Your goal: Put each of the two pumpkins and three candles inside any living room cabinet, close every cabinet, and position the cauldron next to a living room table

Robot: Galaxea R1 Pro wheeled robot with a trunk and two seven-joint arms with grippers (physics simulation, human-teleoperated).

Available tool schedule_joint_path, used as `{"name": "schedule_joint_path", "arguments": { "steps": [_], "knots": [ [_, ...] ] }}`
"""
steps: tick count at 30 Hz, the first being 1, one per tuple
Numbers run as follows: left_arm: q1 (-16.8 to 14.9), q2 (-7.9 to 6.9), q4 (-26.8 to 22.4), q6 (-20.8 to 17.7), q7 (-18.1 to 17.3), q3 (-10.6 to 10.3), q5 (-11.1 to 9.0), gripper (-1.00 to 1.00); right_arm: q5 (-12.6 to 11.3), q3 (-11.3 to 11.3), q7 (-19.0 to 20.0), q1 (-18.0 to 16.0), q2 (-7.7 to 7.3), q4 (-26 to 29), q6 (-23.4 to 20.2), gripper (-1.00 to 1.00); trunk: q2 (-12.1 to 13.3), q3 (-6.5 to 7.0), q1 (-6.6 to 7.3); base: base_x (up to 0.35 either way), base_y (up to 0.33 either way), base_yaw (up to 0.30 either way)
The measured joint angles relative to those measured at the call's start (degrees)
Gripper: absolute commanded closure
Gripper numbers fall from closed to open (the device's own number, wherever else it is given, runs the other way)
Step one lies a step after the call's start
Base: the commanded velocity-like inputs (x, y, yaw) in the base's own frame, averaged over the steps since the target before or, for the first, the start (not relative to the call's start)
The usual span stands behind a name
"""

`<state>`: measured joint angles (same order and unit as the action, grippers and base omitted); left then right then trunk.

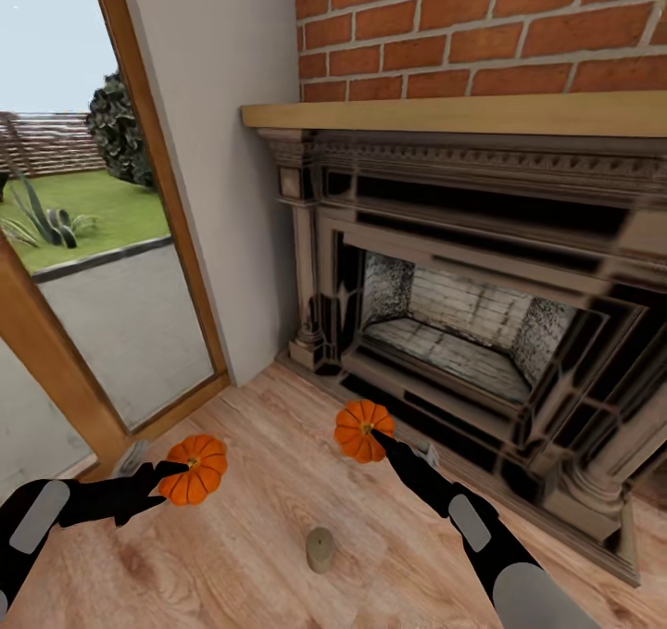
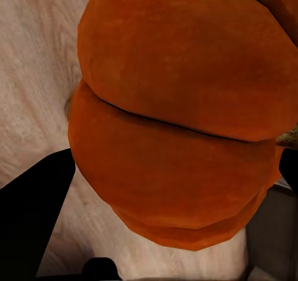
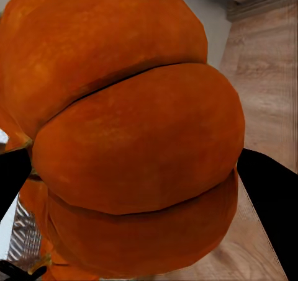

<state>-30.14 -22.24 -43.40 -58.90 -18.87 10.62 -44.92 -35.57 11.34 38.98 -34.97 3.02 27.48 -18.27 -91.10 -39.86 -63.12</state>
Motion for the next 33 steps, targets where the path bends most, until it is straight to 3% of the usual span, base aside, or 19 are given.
{"name": "schedule_joint_path", "arguments": {
  "steps": [33],
  "knots": [
    [0.0, 0.05, 0.0, 0.0, 0.0, 0.0, 0.0, 1.0, 0.0, 0.0, 0.0, 0.0, 0.17, 0.0, 0.1, 1.0, 0.0, 0.0, 0.0, 0.0, 0.0, -0.282]
  ]
}}
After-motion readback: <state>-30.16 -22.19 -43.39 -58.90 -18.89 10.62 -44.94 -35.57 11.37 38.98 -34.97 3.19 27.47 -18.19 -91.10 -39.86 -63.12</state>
